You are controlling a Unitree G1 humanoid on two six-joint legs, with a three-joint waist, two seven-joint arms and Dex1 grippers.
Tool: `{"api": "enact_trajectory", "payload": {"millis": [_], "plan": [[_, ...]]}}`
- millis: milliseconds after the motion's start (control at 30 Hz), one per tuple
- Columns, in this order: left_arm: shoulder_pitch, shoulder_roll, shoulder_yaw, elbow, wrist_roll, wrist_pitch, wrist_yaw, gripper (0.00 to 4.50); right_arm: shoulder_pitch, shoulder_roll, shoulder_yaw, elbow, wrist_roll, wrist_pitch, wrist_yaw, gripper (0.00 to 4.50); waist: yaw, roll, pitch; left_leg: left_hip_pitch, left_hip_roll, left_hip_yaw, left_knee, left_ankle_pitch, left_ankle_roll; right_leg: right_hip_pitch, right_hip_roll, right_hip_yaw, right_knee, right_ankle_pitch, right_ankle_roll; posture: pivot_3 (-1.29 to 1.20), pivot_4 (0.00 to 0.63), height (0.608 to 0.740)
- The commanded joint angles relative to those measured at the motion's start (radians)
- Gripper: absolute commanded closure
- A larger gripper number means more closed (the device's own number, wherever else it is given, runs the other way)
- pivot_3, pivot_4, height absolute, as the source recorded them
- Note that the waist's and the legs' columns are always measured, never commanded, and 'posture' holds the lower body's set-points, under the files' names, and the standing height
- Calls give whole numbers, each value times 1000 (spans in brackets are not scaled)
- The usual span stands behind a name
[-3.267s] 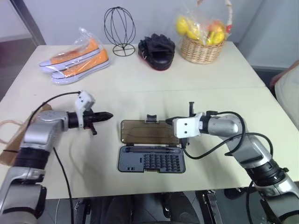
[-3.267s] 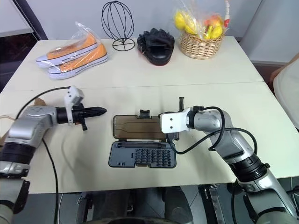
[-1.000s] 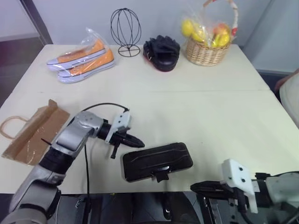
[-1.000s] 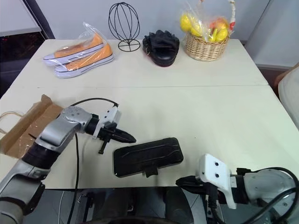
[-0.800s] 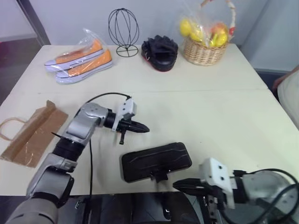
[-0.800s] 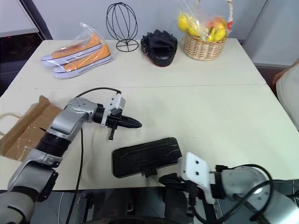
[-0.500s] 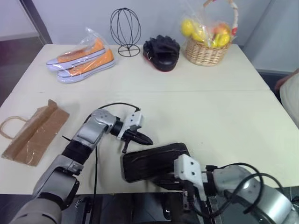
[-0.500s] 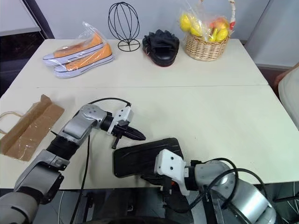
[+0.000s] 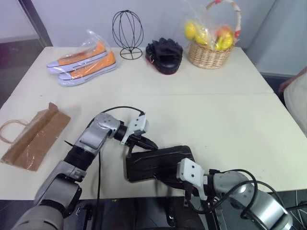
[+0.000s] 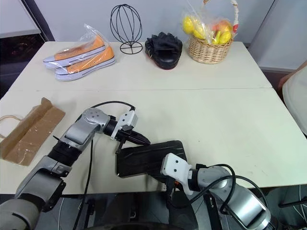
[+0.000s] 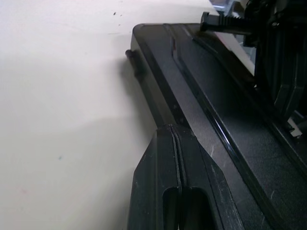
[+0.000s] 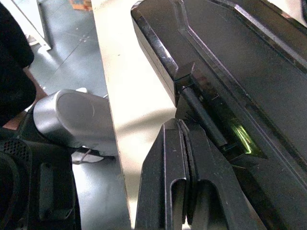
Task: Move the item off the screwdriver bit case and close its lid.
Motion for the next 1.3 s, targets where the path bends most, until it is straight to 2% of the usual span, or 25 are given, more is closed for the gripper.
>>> {"api": "enact_trajectory", "payload": {"millis": [33, 300, 500, 567, 633, 733, 800, 900, 967, 1067, 1100, 1167, 1300], "plan": [[27, -27, -37, -39, 0, 1, -22, 4500, -24, 32, -64, 54, -47, -4, -75, 4475, 0, -1, -1, 0, 0, 0, 0, 0, 0, 0, 0, 0, 0, 0, 0, 0, 150, 740], [33, -82, -38, 72, 48, -49, 6, 4500, -35, 3, -11, 82, -163, -70, -69, 4475, 1, -1, -2, 3, 0, 0, 0, 0, 0, 4, 0, 0, 0, -1, -3, 0, 150, 740], [38, -99, -39, 105, 70, -76, 4, 4500, -62, 31, -2, 133, -243, -125, -94, 4475, -2, -2, -3, 8, 0, 1, 0, 0, 0, 7, 0, 0, 0, -2, -3, 0, 150, 740], [25, -106, -31, 133, 82, -94, 14, 4500, -69, 34, -15, 135, -246, -129, -89, 4475, -2, -2, -3, 15, 1, 0, -1, 0, 0, 15, 1, 0, -2, -2, -4, 0, 150, 740], [1, -101, -14, 170, 102, -129, 33, 4500, -52, 18, -29, 117, -222, -124, -57, 4475, -1, -1, -3, 16, 1, 0, -1, 0, 0, 15, 0, 0, -2, -2, -4, 0, 150, 740], [-55, -51, 45, 220, 113, -184, 50, 4500, 17, -27, -114, 19, -85, -54, 23, 4475, 3, -1, -4, 15, 1, 0, 0, 0, 0, 16, -1, 0, -2, -2, -4, 0, 150, 740], [-102, 26, 107, 236, 96, -186, 39, 4500, 88, -75, -236, -75, 68, 26, 97, 3966, 2, -1, -3, 14, 0, 0, 0, 0, 0, 15, -1, 1, -2, -2, -4, 0, 150, 740], [-124, 191, 194, 177, 26, -129, -56, 3770, 183, -168, -451, -173, 268, 111, 210, 2806, -8, -3, 0, 12, 2, 0, -2, 0, 1, 11, 1, 1, -2, -2, -3, 0, 150, 740], [-75, 331, 268, 51, -52, -33, -129, 2704, 240, -229, -649, -192, 393, 151, 309, 1676, -11, -2, 0, 11, 5, 0, -5, -1, 1, 9, 3, 1, -1, -1, -2, 0, 150, 740], [104, 570, 419, -221, -255, 200, -175, 1301, 276, -293, -938, -131, 520, 195, 447, 202, -12, 1, 1, 13, 8, 0, -6, -3, 4, 9, 3, 0, -1, -2, -4, 0, 150, 740], [175, 620, 480, -298, -310, 255, -176, 801, 268, -306, -991, -97, 534, 201, 462, 0, -8, 1, 1, 13, 8, 1, -7, -3, 4, 9, 1, 1, -2, -3, -3, 0, 150, 740], [323, 664, 637, -433, -384, 362, -142, 801, 235, -337, -1066, -12, 547, 214, 481, 0, -1, 2, 2, 15, 8, 1, -7, -3, 5, 12, -1, -1, -3, -4, -3, 0, 150, 740], [520, 640, 830, -595, -451, 472, -21, 801, 207, -378, -1097, 79, 546, 205, 545, 0, 25, 6, 4, 14, 7, 1, -6, -3, 4, 16, -5, -3, -12, -6, -6, 0, 150, 740]]}}
